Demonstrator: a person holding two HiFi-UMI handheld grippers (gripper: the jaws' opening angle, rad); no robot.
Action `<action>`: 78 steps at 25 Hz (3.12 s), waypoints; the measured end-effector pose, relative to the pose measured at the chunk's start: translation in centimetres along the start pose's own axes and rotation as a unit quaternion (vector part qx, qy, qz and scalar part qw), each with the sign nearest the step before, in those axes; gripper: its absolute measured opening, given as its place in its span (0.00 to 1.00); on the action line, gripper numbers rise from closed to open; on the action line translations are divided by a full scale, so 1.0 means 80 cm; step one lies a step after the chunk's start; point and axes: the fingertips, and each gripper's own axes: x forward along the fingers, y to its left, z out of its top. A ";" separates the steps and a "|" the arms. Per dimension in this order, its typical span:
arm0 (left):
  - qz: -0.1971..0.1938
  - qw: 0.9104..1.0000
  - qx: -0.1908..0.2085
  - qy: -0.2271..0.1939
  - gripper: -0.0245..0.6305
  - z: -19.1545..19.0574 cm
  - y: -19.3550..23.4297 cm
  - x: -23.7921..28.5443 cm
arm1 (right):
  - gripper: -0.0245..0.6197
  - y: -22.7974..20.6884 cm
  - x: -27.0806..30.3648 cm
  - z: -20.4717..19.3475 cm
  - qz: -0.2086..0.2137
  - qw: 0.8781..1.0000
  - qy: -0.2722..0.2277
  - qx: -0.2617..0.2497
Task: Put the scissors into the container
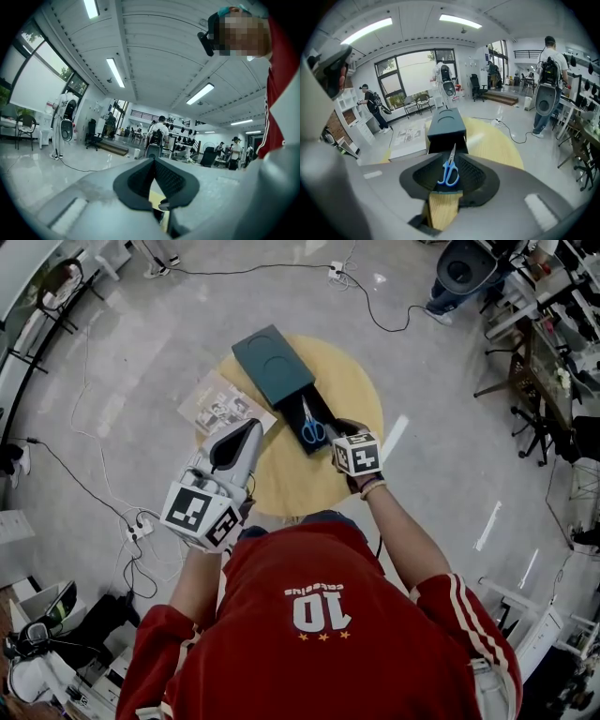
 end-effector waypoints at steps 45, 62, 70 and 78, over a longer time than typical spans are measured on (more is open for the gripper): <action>0.040 0.996 0.046 -0.058 0.04 0.067 -0.144 -0.014 | 0.11 0.058 -0.420 0.193 0.069 0.930 -0.355 -0.064; 0.049 0.994 0.074 -0.066 0.04 0.090 -0.167 -0.025 | 0.02 0.064 -0.449 0.193 0.073 0.923 -0.372 -0.063; 0.042 0.994 0.077 -0.070 0.04 0.097 -0.174 -0.025 | 0.03 0.065 -0.460 0.192 0.069 0.922 -0.377 -0.063; 0.039 0.994 0.077 -0.070 0.04 0.096 -0.179 -0.025 | 0.03 0.068 -0.462 0.185 0.060 0.925 -0.368 -0.073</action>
